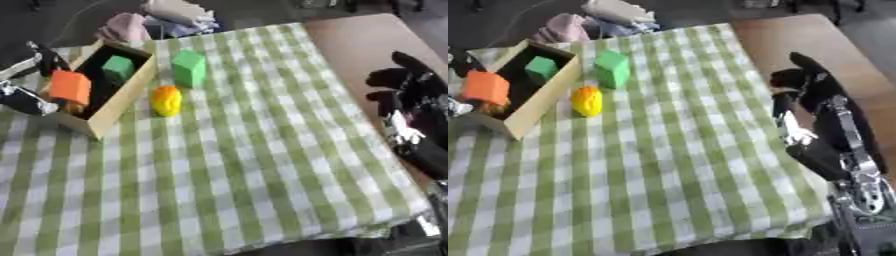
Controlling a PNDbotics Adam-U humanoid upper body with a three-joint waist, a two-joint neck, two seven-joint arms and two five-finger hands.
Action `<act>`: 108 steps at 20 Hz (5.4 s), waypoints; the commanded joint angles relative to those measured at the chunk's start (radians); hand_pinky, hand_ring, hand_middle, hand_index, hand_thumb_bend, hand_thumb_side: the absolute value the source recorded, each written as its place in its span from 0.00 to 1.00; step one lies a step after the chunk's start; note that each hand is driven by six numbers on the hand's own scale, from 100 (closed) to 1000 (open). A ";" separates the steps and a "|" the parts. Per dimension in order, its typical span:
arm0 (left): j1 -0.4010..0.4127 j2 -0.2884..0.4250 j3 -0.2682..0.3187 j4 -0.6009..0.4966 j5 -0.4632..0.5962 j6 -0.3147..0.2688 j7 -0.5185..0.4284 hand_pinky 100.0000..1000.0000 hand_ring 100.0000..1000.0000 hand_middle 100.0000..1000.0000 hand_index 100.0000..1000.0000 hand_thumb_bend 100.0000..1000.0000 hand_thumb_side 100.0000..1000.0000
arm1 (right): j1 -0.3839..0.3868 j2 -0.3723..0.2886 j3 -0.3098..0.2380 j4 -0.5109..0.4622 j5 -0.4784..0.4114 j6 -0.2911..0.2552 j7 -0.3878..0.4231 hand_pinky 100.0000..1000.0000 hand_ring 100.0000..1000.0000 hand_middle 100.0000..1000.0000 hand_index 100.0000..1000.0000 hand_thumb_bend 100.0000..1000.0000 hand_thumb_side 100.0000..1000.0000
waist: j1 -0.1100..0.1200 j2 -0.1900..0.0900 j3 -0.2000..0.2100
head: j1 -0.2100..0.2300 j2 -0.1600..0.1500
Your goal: Pick up objects on the table and place them in the box.
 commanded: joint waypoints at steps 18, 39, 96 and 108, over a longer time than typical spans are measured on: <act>-0.010 0.048 0.034 -0.168 0.147 -0.027 -0.161 0.77 0.71 0.73 0.81 0.35 0.22 | -0.005 -0.006 0.001 -0.003 0.006 -0.001 0.012 0.66 0.75 0.69 0.93 0.00 0.41 | -0.009 -0.028 0.005 | -0.015 0.004; -0.213 -0.244 -0.100 0.101 -0.122 -0.090 -0.023 0.80 0.75 0.77 0.83 0.39 0.21 | -0.015 0.001 0.027 -0.004 -0.020 -0.005 0.039 0.66 0.75 0.69 0.93 0.00 0.41 | -0.011 -0.022 -0.070 | 0.021 0.004; -0.209 -0.142 0.112 0.363 -0.232 0.274 0.332 0.71 0.68 0.72 0.79 0.22 0.03 | -0.018 0.001 0.028 0.001 -0.028 -0.007 0.051 0.67 0.76 0.69 0.93 0.00 0.41 | -0.010 0.000 -0.110 | 0.013 0.004; -0.200 -0.117 0.116 0.277 -0.164 0.281 0.365 0.75 0.72 0.76 0.84 0.25 0.17 | -0.016 0.002 0.025 0.001 -0.027 -0.007 0.049 0.67 0.76 0.69 0.93 0.00 0.41 | -0.012 0.004 -0.110 | 0.001 0.004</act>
